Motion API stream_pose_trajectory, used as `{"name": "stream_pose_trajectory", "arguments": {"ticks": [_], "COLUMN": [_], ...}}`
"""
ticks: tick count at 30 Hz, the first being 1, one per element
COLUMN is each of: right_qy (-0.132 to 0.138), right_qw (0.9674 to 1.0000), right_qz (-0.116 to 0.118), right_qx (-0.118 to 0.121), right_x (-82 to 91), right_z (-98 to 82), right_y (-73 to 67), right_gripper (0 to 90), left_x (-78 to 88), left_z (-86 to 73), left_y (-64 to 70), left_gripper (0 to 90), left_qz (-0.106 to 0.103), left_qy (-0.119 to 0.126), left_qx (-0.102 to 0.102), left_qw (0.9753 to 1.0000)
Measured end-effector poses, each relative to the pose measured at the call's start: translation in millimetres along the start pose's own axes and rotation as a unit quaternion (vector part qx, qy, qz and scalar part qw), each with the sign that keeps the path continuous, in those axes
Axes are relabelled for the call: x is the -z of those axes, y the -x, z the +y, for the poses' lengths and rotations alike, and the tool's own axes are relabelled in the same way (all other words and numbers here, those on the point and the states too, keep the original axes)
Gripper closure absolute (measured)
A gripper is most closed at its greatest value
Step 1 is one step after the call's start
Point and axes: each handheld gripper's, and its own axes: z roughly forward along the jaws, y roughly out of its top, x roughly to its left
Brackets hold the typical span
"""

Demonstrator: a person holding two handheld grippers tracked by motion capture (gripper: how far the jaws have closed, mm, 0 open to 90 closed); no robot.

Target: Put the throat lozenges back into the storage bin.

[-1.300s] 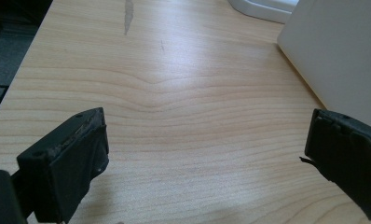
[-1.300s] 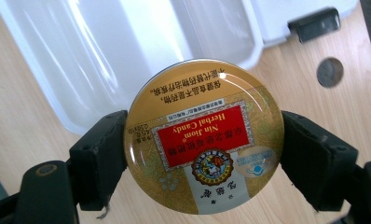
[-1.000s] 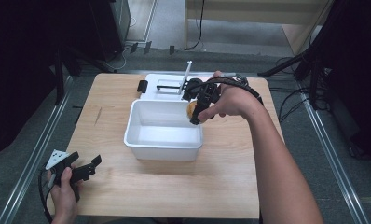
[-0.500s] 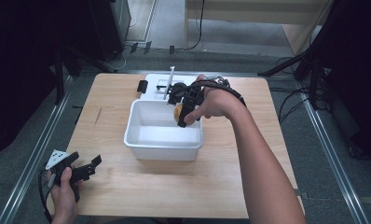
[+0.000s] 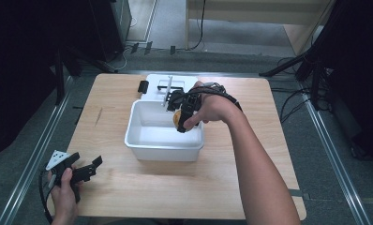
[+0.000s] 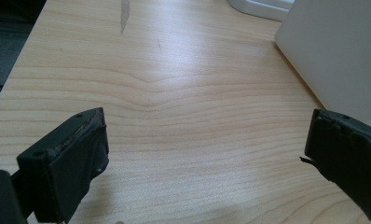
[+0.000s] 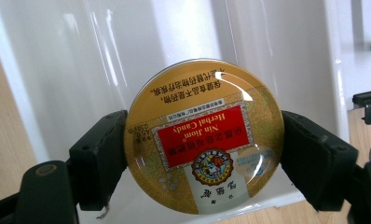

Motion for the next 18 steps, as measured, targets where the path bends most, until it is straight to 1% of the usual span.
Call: {"name": "stream_pose_trajectory", "arguments": {"ticks": [4, 6, 8, 11, 12, 16, 18], "right_qy": [0.000, -0.004, -0.004, -0.011, -0.010, -0.015, -0.018], "right_qw": [1.0000, 1.0000, 1.0000, 0.9999, 0.9999, 0.9999, 0.9998], "right_qz": [0.000, 0.000, 0.002, 0.001, 0.000, -0.005, -0.005], "right_qx": [0.004, -0.001, 0.008, 0.011, 0.013, 0.006, 0.009], "right_x": [-5.2, -7.4, -11.6, -15.5, -16.3, -19.8, -23.5], "right_z": [-2.5, -3.9, -5.7, -7.1, -7.1, -6.5, -6.8], "right_y": [1.4, 0.2, 0.2, 0.1, 0.7, 0.8, -0.4], "right_gripper": [20.6, 20.6, 20.6, 20.6, 20.6, 20.6, 20.6], "left_x": [-0.2, -0.2, -0.2, -0.3, -0.3, -0.2, -0.2], "left_z": [0.2, 0.3, 0.2, 0.3, 0.3, 0.2, 0.2], "left_y": [-0.1, 0.2, 0.3, 0.0, 0.2, 0.1, 0.1], "left_gripper": [0.0, 0.0, 0.0, 0.0, 0.0, 0.0, 0.0], "left_qz": [-0.001, -0.002, -0.002, -0.001, 0.000, -0.001, -0.001], "left_qy": [-0.002, -0.003, -0.003, -0.003, -0.004, -0.003, -0.003], "left_qx": [-0.001, -0.003, -0.003, -0.003, -0.002, -0.002, -0.002], "left_qw": [1.0000, 1.0000, 1.0000, 1.0000, 1.0000, 1.0000, 1.0000]}}
